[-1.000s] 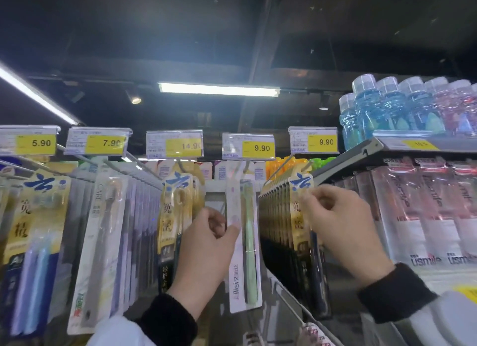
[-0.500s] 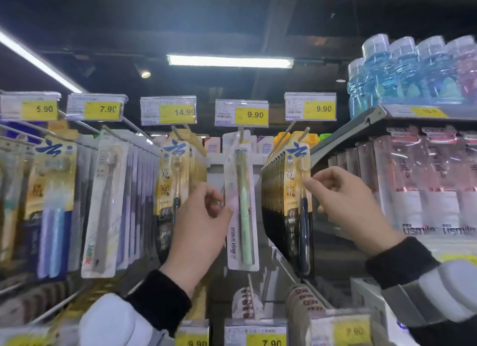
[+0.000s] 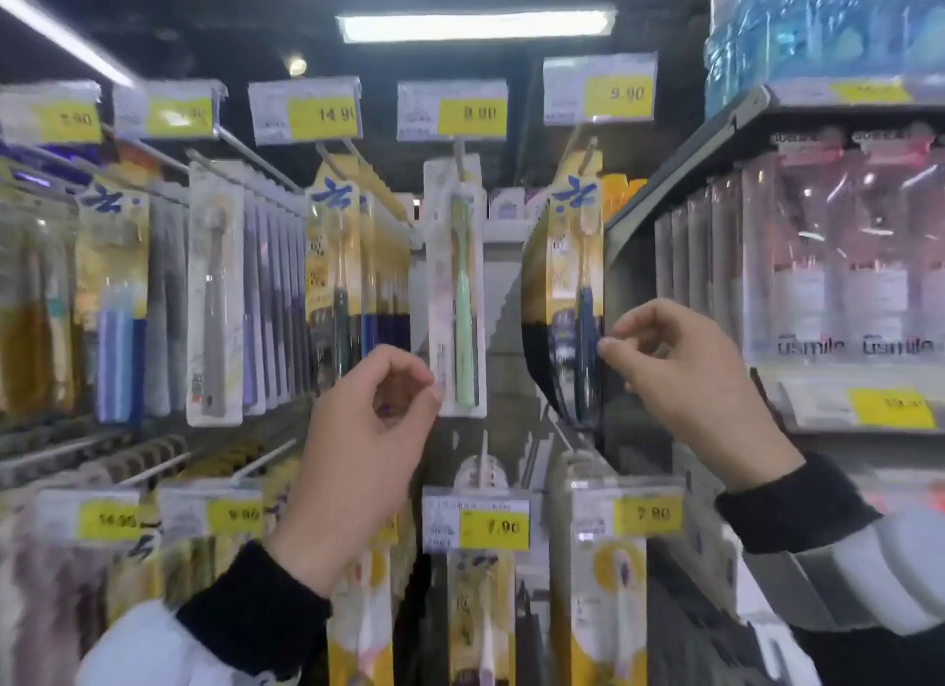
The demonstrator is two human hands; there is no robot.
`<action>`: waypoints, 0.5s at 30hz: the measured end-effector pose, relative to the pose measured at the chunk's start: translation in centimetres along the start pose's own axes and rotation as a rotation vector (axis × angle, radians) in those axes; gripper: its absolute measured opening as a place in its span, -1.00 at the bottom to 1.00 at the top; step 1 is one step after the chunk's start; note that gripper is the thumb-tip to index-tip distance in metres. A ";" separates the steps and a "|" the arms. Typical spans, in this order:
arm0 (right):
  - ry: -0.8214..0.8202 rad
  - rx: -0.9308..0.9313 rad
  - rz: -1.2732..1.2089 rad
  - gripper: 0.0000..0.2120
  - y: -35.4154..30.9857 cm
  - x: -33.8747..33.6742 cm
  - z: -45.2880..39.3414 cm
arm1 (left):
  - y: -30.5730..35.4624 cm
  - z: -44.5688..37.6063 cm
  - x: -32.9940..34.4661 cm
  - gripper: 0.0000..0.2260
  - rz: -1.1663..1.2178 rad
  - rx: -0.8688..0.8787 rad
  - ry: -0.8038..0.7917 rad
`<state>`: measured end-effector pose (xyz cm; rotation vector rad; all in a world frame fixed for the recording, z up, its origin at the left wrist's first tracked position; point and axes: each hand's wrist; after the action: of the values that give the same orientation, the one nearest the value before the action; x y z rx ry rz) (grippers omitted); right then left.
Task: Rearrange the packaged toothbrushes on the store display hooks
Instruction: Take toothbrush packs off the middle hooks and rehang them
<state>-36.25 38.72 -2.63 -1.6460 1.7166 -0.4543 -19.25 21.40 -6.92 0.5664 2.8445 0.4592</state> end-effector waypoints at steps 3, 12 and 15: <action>-0.064 -0.018 -0.111 -0.92 0.6 -1.0 1.8 | 1.3 2.7 0.3 -0.88 0.092 0.079 0.014; -0.168 0.038 -0.369 -0.77 5.1 -2.8 13.0 | 0.7 14.0 5.1 -0.84 0.279 -0.189 -0.290; -0.204 0.246 -0.293 -0.80 8.1 -2.1 15.2 | -0.4 15.9 6.4 -0.87 0.173 -0.248 -0.293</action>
<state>-31.76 45.02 -18.12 -1.7017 1.2246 -0.5882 -21.07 27.80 -22.74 0.7632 2.4275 0.6845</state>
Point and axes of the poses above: each hand's wrist, its own z-axis away from the middle knuckle, its own x-axis out of the palm, y = z × x, and after that the axes turned 12 degrees about x, right-handed
